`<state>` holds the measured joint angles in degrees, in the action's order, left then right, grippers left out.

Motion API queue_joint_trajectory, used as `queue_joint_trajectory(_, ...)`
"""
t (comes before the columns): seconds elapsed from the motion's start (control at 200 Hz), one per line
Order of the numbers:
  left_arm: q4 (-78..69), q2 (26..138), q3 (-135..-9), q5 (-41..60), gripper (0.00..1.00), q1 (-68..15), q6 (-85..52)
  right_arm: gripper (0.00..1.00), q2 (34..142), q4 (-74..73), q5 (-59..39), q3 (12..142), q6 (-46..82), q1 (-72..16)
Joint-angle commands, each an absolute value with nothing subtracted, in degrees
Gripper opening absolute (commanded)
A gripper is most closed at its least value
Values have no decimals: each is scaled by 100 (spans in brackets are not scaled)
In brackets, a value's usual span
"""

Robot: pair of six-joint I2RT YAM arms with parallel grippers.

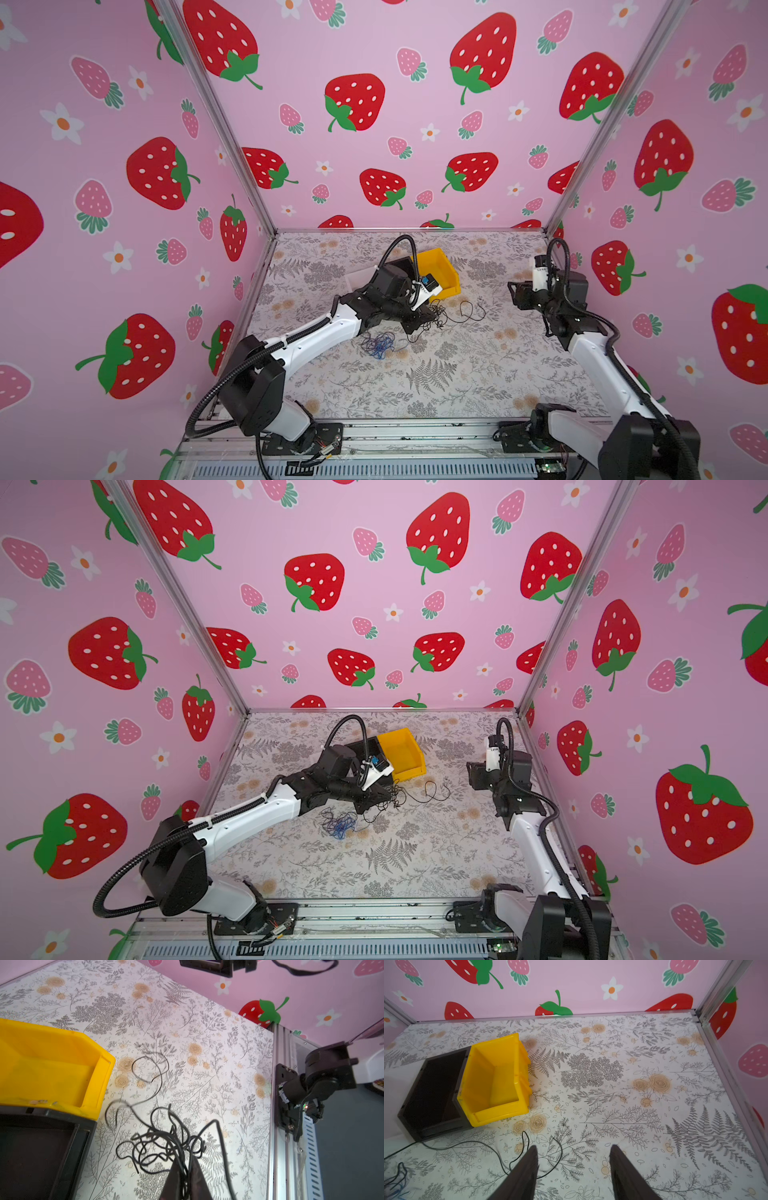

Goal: Untangle the cables

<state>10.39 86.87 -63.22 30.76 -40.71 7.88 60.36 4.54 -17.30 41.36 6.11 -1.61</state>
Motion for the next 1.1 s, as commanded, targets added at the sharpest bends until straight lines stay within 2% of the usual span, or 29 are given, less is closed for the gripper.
queue_joint_trajectory(0.0,826,8816,-6742,3368,13,-4126,505,58,5691,861,-2489,4416,549,-305)
queue_joint_trajectory(0.09,740,8967,-6903,3383,13,-4200,332,55,5511,904,-3432,4343,802,-681)
queue_joint_trajectory(0.185,721,9120,-7101,3354,13,-4316,271,53,5335,717,-3735,4110,1165,-1292)
queue_joint_trajectory(0.355,675,9315,-7362,3161,13,-4483,149,54,5255,436,-3781,3757,1455,-2045)
queue_joint_trajectory(0.62,229,9356,-7471,2866,11,-4629,-174,52,5603,624,-3599,3614,1597,-2263)
queue_joint_trajectory(0.72,185,9339,-7484,2788,10,-4673,-211,41,5698,464,-3455,3555,1759,-2267)
queue_joint_trajectory(0.93,28,9172,-7348,2625,10,-4685,-222,26,5748,250,-3692,3468,1934,-2274)
queue_joint_trajectory(0.975,-4,9153,-7324,2602,10,-4684,-228,27,5748,146,-3768,3442,2025,-2271)
queue_joint_trajectory(1.051,-78,9137,-7295,2577,10,-4681,-229,39,5782,-54,-3958,3396,2172,-2276)
queue_joint_trajectory(1.096,-100,9140,-7298,2566,9,-4681,-238,42,5815,-189,-4025,3376,2290,-2276)
